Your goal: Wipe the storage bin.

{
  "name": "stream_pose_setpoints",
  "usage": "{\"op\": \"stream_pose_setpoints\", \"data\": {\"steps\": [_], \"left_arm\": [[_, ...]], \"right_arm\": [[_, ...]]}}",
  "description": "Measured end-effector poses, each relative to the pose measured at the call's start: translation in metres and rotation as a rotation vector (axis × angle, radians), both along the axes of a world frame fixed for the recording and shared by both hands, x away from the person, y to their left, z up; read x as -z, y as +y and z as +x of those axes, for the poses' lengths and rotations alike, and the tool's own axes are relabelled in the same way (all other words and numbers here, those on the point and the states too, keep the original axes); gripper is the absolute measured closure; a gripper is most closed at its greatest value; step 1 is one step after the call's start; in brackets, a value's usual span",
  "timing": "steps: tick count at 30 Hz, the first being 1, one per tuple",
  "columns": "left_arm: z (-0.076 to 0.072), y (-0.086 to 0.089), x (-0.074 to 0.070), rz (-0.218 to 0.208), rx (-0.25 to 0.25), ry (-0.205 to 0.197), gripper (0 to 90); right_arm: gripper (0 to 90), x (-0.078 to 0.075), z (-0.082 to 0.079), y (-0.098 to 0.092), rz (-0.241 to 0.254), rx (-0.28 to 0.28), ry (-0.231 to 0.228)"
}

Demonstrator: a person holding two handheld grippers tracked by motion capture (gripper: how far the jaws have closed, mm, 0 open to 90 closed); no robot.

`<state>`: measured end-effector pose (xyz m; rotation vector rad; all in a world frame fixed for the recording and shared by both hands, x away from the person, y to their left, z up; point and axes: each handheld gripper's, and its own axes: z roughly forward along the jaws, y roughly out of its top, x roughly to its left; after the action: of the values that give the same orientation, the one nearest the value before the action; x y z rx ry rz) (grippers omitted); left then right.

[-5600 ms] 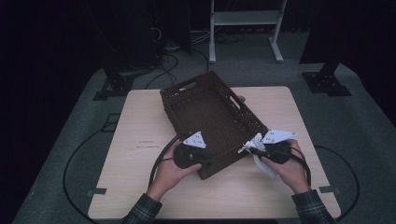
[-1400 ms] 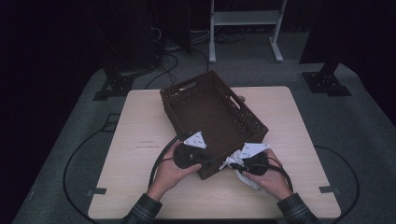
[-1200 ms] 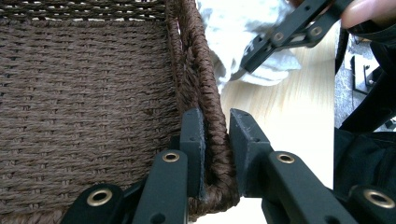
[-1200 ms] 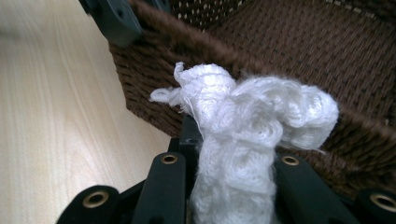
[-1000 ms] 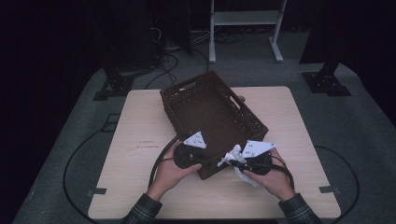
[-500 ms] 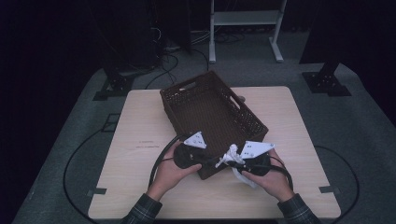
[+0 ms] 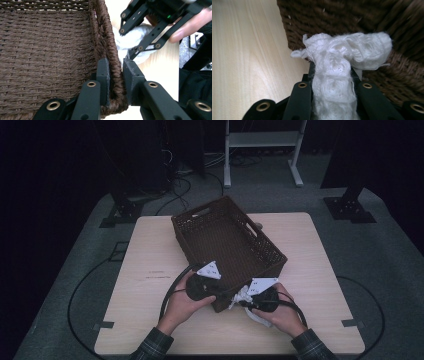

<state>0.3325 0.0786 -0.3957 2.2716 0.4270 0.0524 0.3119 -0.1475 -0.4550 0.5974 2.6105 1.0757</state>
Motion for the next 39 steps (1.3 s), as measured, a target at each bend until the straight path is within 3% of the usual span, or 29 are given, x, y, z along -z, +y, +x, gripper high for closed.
{"op": "stream_pose_setpoints", "data": {"steps": [10,15,26,33,39], "left_arm": [[0.0,0.0,0.0,0.001,0.001,-0.001,75.2],[0.0,0.0,0.0,0.001,0.008,0.0,75.1],[-0.001,0.0,0.0,-0.001,0.006,0.001,75.2],[0.0,0.0,0.0,0.003,0.008,0.002,75.2],[-0.001,0.0,0.0,0.001,0.006,0.001,75.2]], "right_arm": [[73.7,0.017,0.003,0.009,-0.052,-0.016,0.03],[73.7,0.007,-0.001,0.01,-0.027,-0.031,0.003],[73.7,-0.031,-0.017,0.008,0.048,-0.051,-0.101],[73.7,-0.045,-0.024,0.007,0.08,-0.057,-0.126],[73.7,-0.041,-0.021,0.009,0.073,-0.061,-0.109]]}}
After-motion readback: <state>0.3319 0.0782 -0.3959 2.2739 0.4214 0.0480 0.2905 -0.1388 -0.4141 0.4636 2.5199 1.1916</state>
